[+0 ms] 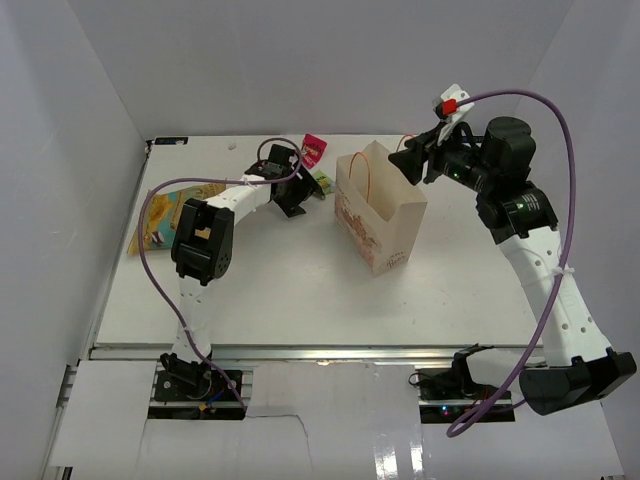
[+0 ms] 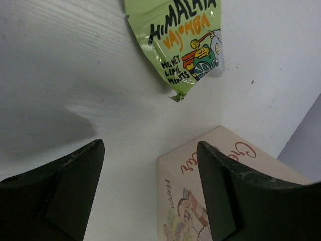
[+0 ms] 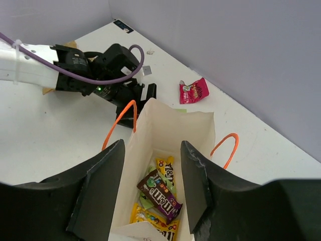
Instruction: Place the snacks into the paper bag
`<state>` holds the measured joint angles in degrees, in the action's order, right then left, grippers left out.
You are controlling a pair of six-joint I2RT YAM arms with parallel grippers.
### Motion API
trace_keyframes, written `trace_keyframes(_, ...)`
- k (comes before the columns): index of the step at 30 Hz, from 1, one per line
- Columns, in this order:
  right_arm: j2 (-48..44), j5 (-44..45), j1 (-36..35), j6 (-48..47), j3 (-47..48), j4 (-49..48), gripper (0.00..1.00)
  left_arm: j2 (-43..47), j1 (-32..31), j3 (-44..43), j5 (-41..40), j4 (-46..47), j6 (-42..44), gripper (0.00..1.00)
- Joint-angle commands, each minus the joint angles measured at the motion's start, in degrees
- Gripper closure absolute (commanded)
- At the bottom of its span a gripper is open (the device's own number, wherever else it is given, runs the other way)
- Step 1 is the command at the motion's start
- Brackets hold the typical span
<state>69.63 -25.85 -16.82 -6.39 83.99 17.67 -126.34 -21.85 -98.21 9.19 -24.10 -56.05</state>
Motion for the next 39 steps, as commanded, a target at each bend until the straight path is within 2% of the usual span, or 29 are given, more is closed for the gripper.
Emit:
trace_keyframes(1, -1.6, 0.4, 0.6, 0.5, -1.1, -2.4, 0.45, -0.1, -1.0, -3.4, -1.5, -1.9, -9.1, 0.16)
trace_keyframes(10, -4.2, 0.0, 1.2, 1.6, -3.5, -2.5, 0.46, -5.8, -1.1, -6.0, -4.2, 0.3, -21.8, 0.19)
trace_keyframes(15, -5.6, -0.2, 1.4, 1.8, -5.1, -2.5, 0.45, -9.2, -1.1, -8.6, -4.3, 0.1, -24.1, 0.25)
trace_keyframes(19, -6.4, -0.4, 1.8, 2.2, -5.8, -2.5, 0.46, -11.4, -1.1, -9.9, -4.8, -0.6, -24.5, 0.35)
trace_keyframes(24, -7.4, -1.0, 2.0, 2.3, -6.0, -2.4, 0.46, -13.0, -0.9, -10.2, -5.0, -0.8, -24.4, 0.56)
trace_keyframes(26, -7.8, -1.7, 2.0, 2.0, -6.3, -2.3, 0.46, -12.9, -0.9, -9.9, -4.9, -0.7, -23.8, 0.63)
trace_keyframes(28, -8.2, -4.0, 2.0, 1.6, -6.6, -2.3, 0.46, -12.2, -0.9, -9.2, -5.0, -0.2, -21.9, 0.66)
trace_keyframes(32, -9.4, -10.9, 2.0, -2.6, -7.6, -0.6, 0.46, -7.6, -0.8, -4.9, -5.6, 6.4, -14.3, 0.77)
trace_keyframes(35, -10.1, -15.4, 2.0, -6.8, -8.1, 2.7, 0.46, 1.5, -0.7, 4.3, -6.6, 12.8, -7.3, 0.86)
trace_keyframes(36, -10.2, -17.3, 2.0, -8.7, -8.1, 3.7, 0.46, 1.5, -0.7, 6.7, -6.8, 14.4, -5.4, 0.86)
trace_keyframes(39, -10.5, -21.3, 1.9, -11.3, -8.2, 4.7, 0.46, 10.0, -0.1, 13.3, -7.1, 19.7, 1.5, 0.91)
